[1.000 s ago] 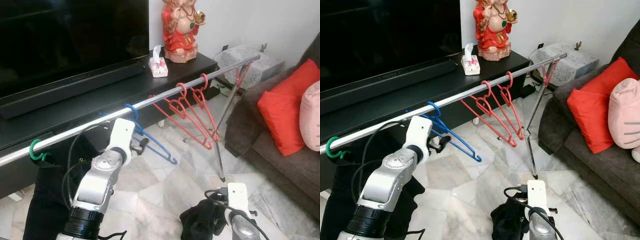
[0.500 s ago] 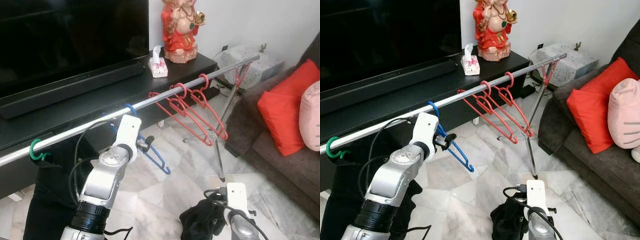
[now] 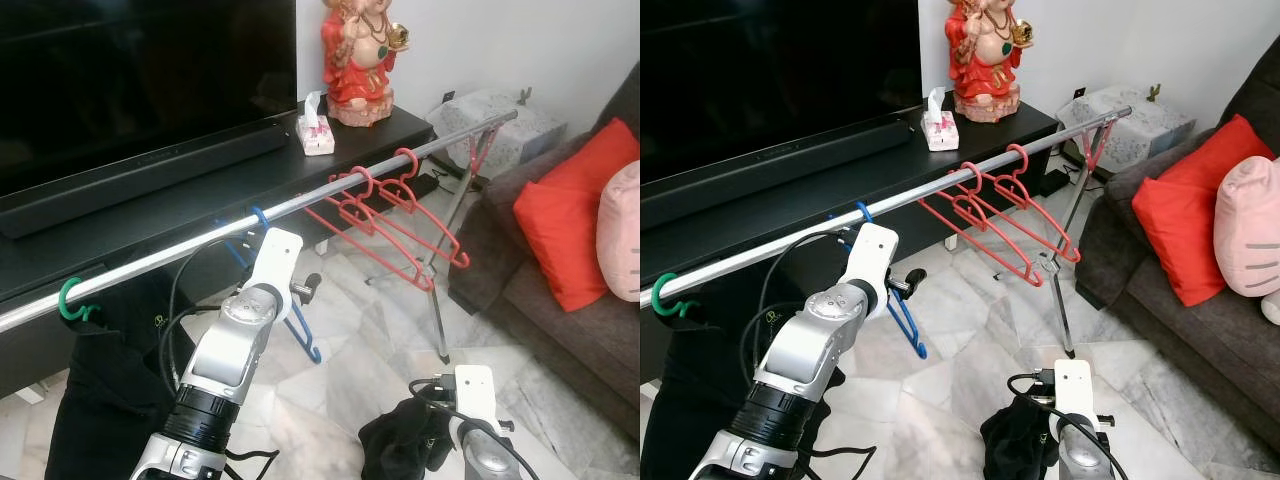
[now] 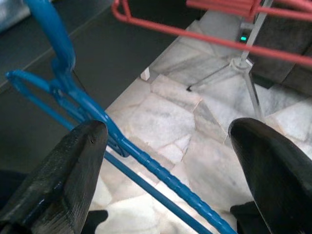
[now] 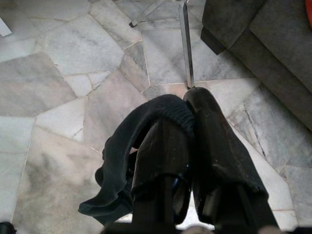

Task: Hang hanger

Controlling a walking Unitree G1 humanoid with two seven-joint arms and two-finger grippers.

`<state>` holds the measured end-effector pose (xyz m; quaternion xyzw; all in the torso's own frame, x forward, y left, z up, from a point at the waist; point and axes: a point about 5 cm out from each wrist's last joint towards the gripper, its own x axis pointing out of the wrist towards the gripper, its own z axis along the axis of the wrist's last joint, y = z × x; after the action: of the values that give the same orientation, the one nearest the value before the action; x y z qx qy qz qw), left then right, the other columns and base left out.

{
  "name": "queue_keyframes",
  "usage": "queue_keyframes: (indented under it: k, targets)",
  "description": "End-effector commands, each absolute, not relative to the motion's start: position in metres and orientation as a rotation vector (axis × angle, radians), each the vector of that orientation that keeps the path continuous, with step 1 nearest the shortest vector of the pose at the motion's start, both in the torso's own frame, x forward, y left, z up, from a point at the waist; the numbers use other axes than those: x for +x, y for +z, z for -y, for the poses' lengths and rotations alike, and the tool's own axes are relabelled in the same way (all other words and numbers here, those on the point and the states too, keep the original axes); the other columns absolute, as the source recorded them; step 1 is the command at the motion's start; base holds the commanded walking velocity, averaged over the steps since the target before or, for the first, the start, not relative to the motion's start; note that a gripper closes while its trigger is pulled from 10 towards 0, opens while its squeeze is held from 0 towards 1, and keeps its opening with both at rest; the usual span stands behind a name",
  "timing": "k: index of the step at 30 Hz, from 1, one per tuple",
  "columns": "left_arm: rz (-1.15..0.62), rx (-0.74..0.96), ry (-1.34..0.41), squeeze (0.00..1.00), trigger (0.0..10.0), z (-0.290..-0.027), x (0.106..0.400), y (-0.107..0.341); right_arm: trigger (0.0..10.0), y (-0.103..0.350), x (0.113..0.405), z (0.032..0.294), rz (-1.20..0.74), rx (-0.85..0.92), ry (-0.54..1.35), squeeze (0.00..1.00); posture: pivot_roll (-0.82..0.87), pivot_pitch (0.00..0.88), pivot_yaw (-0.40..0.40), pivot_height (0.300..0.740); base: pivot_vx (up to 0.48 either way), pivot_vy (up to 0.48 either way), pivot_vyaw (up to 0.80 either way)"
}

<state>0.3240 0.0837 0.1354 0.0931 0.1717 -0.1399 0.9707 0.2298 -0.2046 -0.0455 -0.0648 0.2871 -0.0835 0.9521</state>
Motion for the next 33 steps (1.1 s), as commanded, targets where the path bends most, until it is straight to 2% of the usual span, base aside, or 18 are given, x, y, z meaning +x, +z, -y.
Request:
queue_keyframes:
  k: [1,21,33]
  targets:
    - [-0.358,0.205,-0.29,0.0,10.0,-0.081,0.323,0.134,10.0,-0.042,0.234,0.206,-0.56,-0.131,-0.177,0.0,-0.12,0.0,-0.058,0.74,0.0,0.0,0.0]
    - [-0.427,0.311,-0.217,0.0,10.0,-0.093,0.321,0.111,10.0,-0.042,0.233,0.212,-0.576,-0.141,-0.162,0.0,-0.12,0.0,-0.088,0.74,0.0,0.0,0.0]
    - [-0.372,0.3,-0.204,0.0,10.0,-0.096,0.324,0.109,10.0,-0.043,0.233,0.212,-0.586,-0.143,-0.156,0.0,-0.12,0.0,-0.094,0.74,0.0,0.0,0.0]
